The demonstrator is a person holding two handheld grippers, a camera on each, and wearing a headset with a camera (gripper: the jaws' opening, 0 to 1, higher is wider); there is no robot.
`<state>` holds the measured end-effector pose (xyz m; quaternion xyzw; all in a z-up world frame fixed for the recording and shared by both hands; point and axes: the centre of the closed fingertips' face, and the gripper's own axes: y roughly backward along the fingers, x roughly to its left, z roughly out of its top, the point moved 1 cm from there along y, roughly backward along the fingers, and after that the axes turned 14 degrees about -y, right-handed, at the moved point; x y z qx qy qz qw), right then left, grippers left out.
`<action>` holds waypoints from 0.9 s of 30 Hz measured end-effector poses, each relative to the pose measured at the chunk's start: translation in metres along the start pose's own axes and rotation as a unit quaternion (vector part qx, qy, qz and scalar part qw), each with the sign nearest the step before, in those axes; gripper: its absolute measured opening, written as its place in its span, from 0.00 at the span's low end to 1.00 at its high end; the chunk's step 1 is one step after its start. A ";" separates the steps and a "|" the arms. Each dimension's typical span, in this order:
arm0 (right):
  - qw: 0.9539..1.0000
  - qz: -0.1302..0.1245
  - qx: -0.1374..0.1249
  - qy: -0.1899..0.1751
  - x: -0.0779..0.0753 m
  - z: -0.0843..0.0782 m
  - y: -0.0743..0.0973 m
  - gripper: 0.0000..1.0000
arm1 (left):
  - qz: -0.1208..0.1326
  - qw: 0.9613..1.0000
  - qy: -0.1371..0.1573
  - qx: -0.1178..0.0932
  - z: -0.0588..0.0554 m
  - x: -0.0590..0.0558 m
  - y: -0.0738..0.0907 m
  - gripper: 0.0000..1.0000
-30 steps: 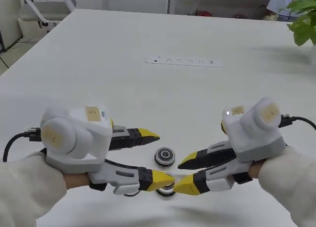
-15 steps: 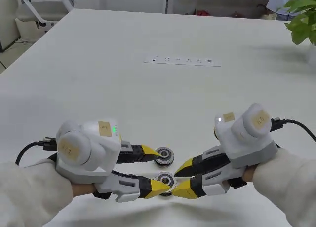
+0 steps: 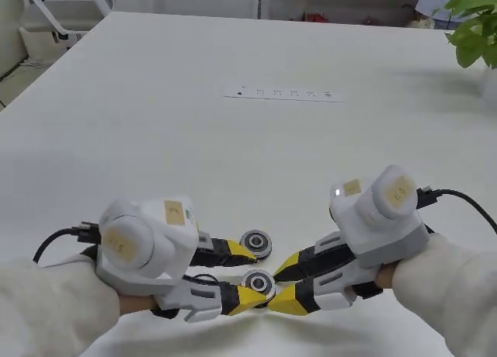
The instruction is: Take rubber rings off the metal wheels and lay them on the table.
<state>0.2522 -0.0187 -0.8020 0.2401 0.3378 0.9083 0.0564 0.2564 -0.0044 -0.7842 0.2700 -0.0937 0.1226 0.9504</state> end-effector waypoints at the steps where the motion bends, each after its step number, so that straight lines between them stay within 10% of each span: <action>1: 1.000 -0.001 0.000 0.002 0.000 0.000 0.000 0.20 | 0.000 1.000 0.001 -0.002 0.001 0.000 0.000 0.28; 27: 1.000 -0.005 0.002 0.022 -0.002 -0.001 0.000 0.14 | -0.004 1.000 0.018 -0.004 0.000 -0.002 -0.001 0.15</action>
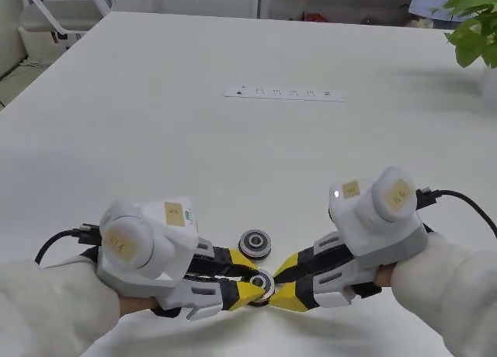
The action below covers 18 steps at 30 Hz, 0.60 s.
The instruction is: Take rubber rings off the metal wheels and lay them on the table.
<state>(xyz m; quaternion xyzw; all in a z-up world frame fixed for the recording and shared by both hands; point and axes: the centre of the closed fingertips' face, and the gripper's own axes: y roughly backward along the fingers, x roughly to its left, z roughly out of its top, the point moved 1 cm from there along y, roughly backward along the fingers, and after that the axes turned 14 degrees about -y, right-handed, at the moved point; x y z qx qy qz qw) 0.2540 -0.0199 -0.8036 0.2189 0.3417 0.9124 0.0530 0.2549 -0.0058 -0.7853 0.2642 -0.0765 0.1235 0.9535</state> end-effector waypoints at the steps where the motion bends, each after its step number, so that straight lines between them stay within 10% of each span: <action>1: 1.000 0.000 0.000 0.000 0.000 0.000 0.000 0.14 | 0.000 1.000 0.002 0.000 0.000 0.000 0.000 0.15; 18: 0.999 -0.012 0.010 -0.039 -0.003 -0.003 0.003 0.01 | 0.002 1.000 0.013 -0.003 -0.001 0.001 0.000 0.15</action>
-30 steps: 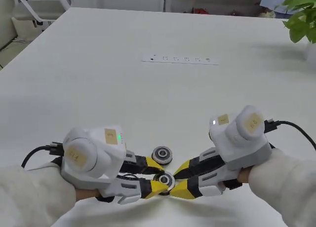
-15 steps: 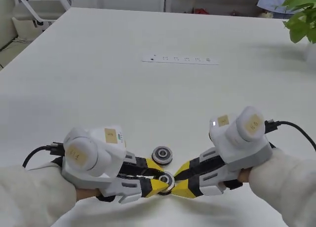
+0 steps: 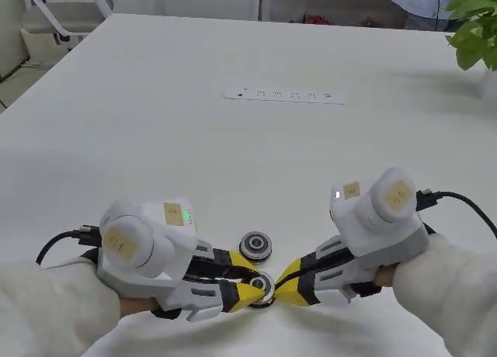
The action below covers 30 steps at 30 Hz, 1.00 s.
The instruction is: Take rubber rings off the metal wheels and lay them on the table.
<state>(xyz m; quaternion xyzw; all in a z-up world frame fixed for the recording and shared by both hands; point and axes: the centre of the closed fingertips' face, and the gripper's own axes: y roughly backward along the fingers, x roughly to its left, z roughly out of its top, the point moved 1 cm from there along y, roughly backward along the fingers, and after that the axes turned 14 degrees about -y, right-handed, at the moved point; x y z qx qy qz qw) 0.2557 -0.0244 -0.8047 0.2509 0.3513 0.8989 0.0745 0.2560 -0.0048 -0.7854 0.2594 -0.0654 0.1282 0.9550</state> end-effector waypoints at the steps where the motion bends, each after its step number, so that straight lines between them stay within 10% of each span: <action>1: 1.000 -0.001 -0.003 0.008 -0.001 0.002 -0.001 0.01 | 0.000 1.000 0.000 0.000 0.000 0.000 0.000 0.15; 12: 1.000 0.003 0.001 0.009 0.002 -0.001 -0.003 0.01 | 0.002 1.000 0.000 -0.003 0.000 -0.001 0.001 0.15; 30: 0.991 -0.003 -0.010 -0.131 -0.008 0.004 0.004 0.00 | 0.006 1.000 0.000 -0.002 -0.001 0.002 0.001 0.15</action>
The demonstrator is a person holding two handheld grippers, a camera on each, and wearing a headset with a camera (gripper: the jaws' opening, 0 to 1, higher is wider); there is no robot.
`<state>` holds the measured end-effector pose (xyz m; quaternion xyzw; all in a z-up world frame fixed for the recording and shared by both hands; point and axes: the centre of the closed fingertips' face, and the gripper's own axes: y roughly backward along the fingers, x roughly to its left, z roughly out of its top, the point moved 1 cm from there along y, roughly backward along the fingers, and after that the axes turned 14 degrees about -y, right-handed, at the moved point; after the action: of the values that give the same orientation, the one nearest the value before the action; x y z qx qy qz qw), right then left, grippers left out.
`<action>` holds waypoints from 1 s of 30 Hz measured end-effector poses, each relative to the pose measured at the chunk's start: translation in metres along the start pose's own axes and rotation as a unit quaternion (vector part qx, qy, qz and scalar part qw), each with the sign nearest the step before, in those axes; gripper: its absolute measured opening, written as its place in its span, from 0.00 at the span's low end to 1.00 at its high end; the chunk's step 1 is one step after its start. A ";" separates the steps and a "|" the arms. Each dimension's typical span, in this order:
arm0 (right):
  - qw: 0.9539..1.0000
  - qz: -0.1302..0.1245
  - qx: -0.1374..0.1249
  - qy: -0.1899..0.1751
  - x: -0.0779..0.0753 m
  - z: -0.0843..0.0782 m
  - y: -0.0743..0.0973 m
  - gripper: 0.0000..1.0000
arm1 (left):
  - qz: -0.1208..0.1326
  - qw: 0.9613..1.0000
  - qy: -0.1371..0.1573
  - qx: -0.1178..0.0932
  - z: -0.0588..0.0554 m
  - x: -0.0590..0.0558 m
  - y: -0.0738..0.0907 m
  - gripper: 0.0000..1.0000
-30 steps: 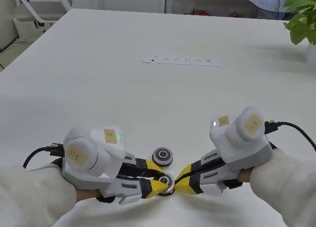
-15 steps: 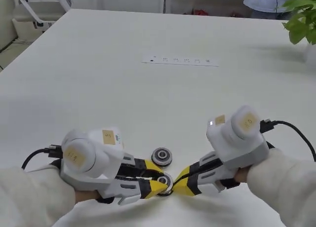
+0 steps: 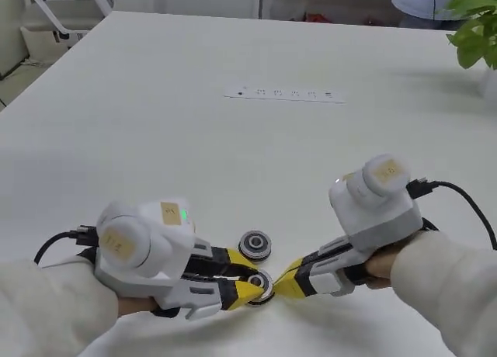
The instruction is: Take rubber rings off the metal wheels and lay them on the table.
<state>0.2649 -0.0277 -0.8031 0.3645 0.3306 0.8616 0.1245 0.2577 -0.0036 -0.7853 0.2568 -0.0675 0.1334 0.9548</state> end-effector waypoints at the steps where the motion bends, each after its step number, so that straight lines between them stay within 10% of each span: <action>1: 1.000 0.002 -0.002 -0.003 0.000 0.001 0.001 0.00 | 0.000 1.000 0.000 0.000 0.000 0.000 0.000 0.15; 12: 0.994 0.041 -0.033 -0.093 0.005 0.008 0.006 0.00 | 0.000 1.000 -0.004 0.002 0.000 0.001 0.000 0.15; 30: 0.993 0.050 -0.036 -0.096 0.017 0.007 0.005 0.00 | -0.002 1.000 -0.014 0.005 -0.001 0.000 0.000 0.14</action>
<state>0.2580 -0.0196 -0.7869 0.4568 0.2675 0.8390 0.1258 0.2580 -0.0029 -0.7862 0.2631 -0.0795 0.1279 0.9529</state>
